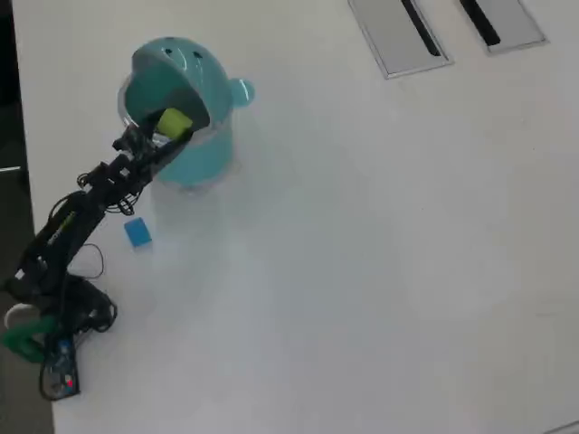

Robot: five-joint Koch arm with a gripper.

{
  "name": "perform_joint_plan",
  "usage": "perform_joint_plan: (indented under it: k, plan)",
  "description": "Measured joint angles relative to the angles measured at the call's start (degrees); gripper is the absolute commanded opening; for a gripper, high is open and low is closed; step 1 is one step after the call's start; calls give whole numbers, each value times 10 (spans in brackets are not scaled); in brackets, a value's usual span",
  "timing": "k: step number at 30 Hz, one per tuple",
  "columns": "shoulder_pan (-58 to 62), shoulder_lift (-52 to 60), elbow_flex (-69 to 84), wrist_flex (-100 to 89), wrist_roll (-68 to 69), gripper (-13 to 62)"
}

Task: Grasp RGB lego blocks and put them in the bin one by one.

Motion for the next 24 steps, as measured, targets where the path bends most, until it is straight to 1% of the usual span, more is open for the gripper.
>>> perform_joint_plan:
  k: [11, 21, 24]
  plan:
    - [-66, 10, 33, 1, 0, 93]
    - [-112, -63, 33, -6, -25, 93]
    - [-125, -105, 33, -28, -37, 93]
